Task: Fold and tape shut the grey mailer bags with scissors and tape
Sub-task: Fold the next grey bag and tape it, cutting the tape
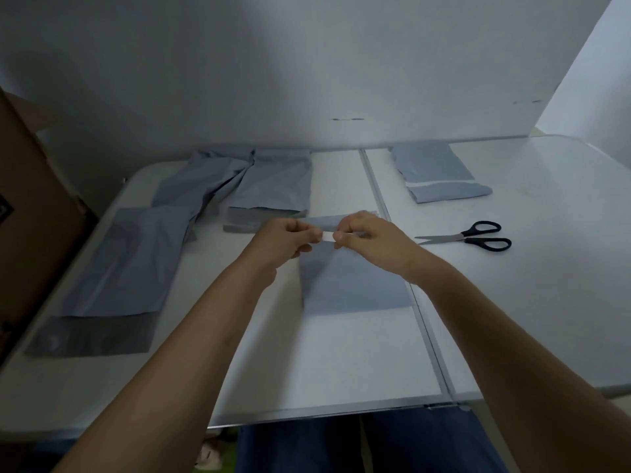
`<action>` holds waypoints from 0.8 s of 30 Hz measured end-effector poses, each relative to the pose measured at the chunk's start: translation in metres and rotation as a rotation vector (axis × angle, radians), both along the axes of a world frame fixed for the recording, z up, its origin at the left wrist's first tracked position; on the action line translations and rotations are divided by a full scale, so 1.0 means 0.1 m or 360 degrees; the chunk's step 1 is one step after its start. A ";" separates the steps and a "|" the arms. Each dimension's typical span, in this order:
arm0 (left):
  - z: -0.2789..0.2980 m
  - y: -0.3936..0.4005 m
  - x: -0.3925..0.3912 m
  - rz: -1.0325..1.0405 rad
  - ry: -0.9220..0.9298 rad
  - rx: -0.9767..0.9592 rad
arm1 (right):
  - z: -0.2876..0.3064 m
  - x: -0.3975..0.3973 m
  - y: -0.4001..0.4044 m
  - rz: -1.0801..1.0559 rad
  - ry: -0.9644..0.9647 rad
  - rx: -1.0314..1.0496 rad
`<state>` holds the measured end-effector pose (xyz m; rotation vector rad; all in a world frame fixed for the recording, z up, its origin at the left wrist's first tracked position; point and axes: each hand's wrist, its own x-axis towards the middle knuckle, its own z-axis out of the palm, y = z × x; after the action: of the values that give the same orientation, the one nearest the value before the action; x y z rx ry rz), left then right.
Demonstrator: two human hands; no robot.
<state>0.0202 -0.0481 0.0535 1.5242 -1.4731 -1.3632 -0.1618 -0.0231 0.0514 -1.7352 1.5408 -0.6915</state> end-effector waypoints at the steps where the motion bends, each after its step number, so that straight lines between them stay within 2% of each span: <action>1: -0.01 0.01 0.01 -0.0011 0.0007 0.0003 | 0.01 0.01 0.00 -0.0002 -0.0105 0.0050; 4: -0.04 0.02 0.04 -0.0029 0.0038 -0.0020 | 0.03 0.10 0.03 -0.0119 -0.0762 0.0258; 6: -0.07 0.03 0.07 -0.0009 0.0058 -0.0040 | 0.02 0.15 0.05 -0.0175 -0.1038 0.0321; 10: -0.10 0.05 0.15 0.0019 0.0042 -0.0100 | -0.01 0.24 0.04 -0.0230 -0.1236 0.0358; 14: -0.14 0.06 0.20 0.0033 0.0138 -0.0060 | -0.04 0.34 0.03 -0.0156 -0.1490 0.0551; 20: -0.19 0.09 0.29 -0.0038 0.0434 0.0246 | -0.09 0.37 0.00 -0.0166 -0.1396 0.0478; 24: -0.26 0.09 0.30 -0.0065 0.0394 0.0253 | -0.14 0.34 0.01 -0.0161 -0.1301 0.0432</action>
<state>0.0501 -0.0390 0.0277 1.3671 -1.2742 -1.6618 -0.1280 -0.0217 0.0376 -0.9778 1.0735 -1.0239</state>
